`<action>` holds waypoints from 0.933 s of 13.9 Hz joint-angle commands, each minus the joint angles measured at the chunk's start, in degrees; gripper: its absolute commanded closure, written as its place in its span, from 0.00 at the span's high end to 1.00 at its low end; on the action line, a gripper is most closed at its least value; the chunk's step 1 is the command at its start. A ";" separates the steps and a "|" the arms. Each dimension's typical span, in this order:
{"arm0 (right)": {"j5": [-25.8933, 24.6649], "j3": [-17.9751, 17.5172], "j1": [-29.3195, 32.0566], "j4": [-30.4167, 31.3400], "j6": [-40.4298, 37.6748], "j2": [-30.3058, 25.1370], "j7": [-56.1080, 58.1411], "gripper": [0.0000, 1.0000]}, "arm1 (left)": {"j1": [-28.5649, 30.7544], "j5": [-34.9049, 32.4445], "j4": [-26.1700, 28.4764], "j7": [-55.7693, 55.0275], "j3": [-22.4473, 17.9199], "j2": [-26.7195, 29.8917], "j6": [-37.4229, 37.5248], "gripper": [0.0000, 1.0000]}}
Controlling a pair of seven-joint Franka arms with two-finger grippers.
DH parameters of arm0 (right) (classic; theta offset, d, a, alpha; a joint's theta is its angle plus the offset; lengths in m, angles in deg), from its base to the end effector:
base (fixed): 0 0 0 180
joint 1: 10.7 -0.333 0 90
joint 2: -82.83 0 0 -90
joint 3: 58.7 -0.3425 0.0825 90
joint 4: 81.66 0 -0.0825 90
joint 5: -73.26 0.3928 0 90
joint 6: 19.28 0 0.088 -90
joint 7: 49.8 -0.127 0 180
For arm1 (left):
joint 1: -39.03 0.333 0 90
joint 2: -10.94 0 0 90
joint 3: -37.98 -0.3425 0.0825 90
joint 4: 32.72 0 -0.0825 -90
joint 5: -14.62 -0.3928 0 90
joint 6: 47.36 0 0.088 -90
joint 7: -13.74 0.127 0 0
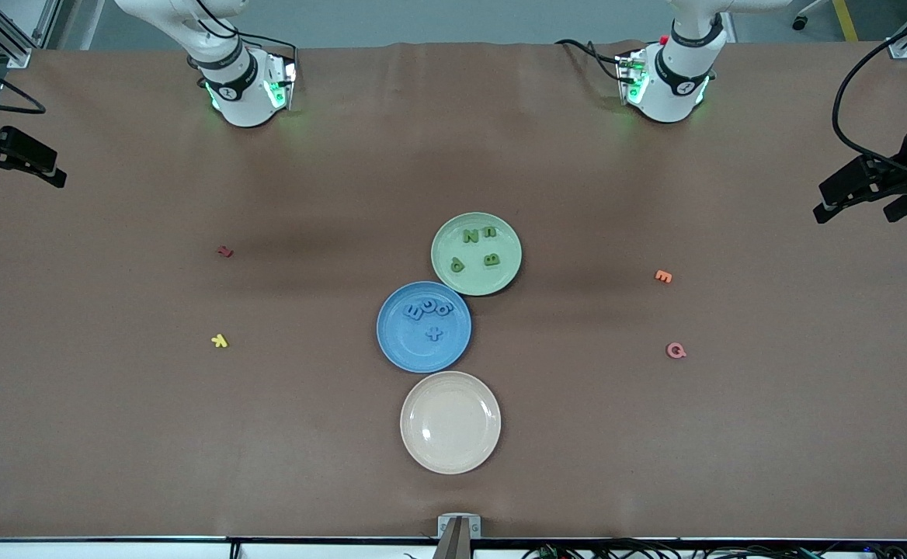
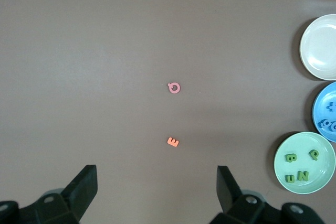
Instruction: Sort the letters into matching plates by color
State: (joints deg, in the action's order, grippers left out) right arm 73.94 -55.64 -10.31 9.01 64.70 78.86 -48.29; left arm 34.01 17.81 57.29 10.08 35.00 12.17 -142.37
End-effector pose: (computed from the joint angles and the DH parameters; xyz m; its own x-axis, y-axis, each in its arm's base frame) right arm 0.5270 -0.0313 0.6543 0.9984 -0.0322 -0.0471 -0.0331 -0.9993 -0.0168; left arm 0.5668 -0.0265 0.6515 0.9940 0.0333 0.1045 0.0268 -0.9976 0.0635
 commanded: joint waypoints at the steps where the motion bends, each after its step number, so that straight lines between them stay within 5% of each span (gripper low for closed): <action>1: 0.02 -0.16 0.22 1.44 -0.04 -1.65 -0.80 1.00 | -0.25 -0.99 -0.53 -0.74 -0.01 0.18 0.79 1.00; 13: 1.25 -0.25 0.31 1.44 0.31 -1.65 -0.72 1.00 | -0.34 -1.08 -0.44 -0.74 -0.01 0.27 0.88 1.00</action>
State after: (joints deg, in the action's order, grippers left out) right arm 74.38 -55.73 -10.33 9.01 64.71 78.86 -48.31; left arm 34.01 17.81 57.29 10.07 35.00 12.17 -142.37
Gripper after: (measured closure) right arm 0.000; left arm 0.000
